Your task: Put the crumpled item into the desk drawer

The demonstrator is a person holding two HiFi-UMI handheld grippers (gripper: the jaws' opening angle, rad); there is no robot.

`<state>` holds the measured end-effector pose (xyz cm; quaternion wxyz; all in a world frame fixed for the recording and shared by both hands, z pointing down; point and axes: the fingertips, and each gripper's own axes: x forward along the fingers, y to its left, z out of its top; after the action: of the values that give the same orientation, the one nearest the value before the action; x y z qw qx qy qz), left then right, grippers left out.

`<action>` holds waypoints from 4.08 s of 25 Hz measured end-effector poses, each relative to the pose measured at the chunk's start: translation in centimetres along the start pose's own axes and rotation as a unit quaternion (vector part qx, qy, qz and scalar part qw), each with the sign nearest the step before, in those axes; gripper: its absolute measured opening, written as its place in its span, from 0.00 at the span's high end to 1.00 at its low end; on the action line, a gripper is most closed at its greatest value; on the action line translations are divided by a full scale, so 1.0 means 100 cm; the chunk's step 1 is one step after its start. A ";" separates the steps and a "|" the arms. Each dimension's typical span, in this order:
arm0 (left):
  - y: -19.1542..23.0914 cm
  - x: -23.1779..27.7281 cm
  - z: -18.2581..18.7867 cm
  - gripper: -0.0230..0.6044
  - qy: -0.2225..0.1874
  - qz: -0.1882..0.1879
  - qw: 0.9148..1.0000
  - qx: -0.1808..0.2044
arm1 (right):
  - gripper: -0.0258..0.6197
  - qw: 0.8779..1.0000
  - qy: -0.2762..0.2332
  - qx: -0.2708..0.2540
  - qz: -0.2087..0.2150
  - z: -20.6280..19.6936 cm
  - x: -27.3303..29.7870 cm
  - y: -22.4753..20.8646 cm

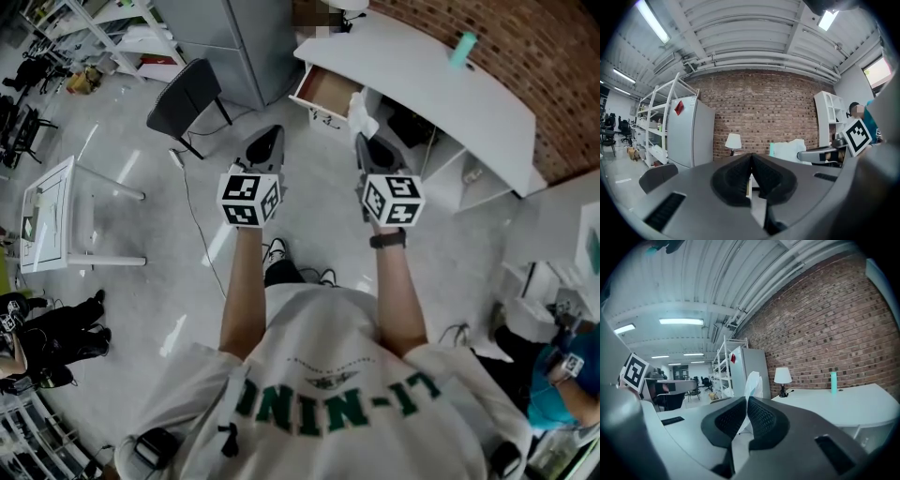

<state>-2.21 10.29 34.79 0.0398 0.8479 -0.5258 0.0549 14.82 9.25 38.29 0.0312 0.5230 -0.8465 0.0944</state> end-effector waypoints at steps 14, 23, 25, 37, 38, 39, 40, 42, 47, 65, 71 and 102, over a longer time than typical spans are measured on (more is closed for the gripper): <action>0.073 0.099 0.025 0.96 -0.024 -0.032 0.999 0.012 | 0.94 0.999 -0.001 -0.030 -0.037 0.030 0.110 -0.025; 0.146 0.175 0.025 0.96 -0.016 -0.048 0.999 0.005 | 0.94 0.998 0.011 -0.028 -0.061 0.041 0.202 -0.040; 0.161 0.192 0.021 0.96 -0.009 -0.052 0.999 0.003 | 0.94 0.997 0.016 -0.023 -0.066 0.039 0.221 -0.043; 0.204 0.264 -0.005 0.96 0.003 -0.113 0.994 0.003 | 0.94 0.995 0.048 0.005 -0.092 0.002 0.287 -0.048; 0.207 0.269 -0.007 0.96 0.002 -0.117 0.993 0.004 | 0.94 0.994 0.053 0.005 -0.094 -0.003 0.290 -0.047; 0.210 0.273 -0.010 0.96 0.001 -0.119 0.993 0.003 | 0.94 0.994 0.060 0.004 -0.094 -0.010 0.293 -0.046; 0.213 0.278 -0.012 0.96 0.000 -0.120 0.993 0.000 | 0.94 0.993 0.068 0.003 -0.095 -0.015 0.297 -0.046; 0.218 0.284 -0.020 0.96 0.001 -0.120 0.993 -0.009 | 0.94 0.992 0.081 0.004 -0.098 -0.027 0.301 -0.045; 0.226 0.302 -0.060 0.96 0.025 -0.120 0.992 -0.003 | 0.94 0.987 0.107 0.042 -0.111 -0.074 0.308 -0.063; 0.201 0.367 -0.139 0.96 0.091 -0.153 0.983 -0.046 | 0.94 0.977 0.202 -0.007 -0.072 -0.154 0.355 -0.141; 0.195 0.389 -0.168 0.96 0.109 -0.158 0.980 -0.046 | 0.94 0.971 0.229 -0.031 -0.054 -0.184 0.377 -0.165; 0.178 0.487 -0.291 0.96 0.160 -0.161 0.972 -0.060 | 0.93 0.929 0.351 -0.114 0.016 -0.341 0.468 -0.256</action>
<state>1.82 -37.19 70.36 0.1822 0.8978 -0.3717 0.1507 14.97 -36.46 82.10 0.3846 0.4353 -0.7949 0.1751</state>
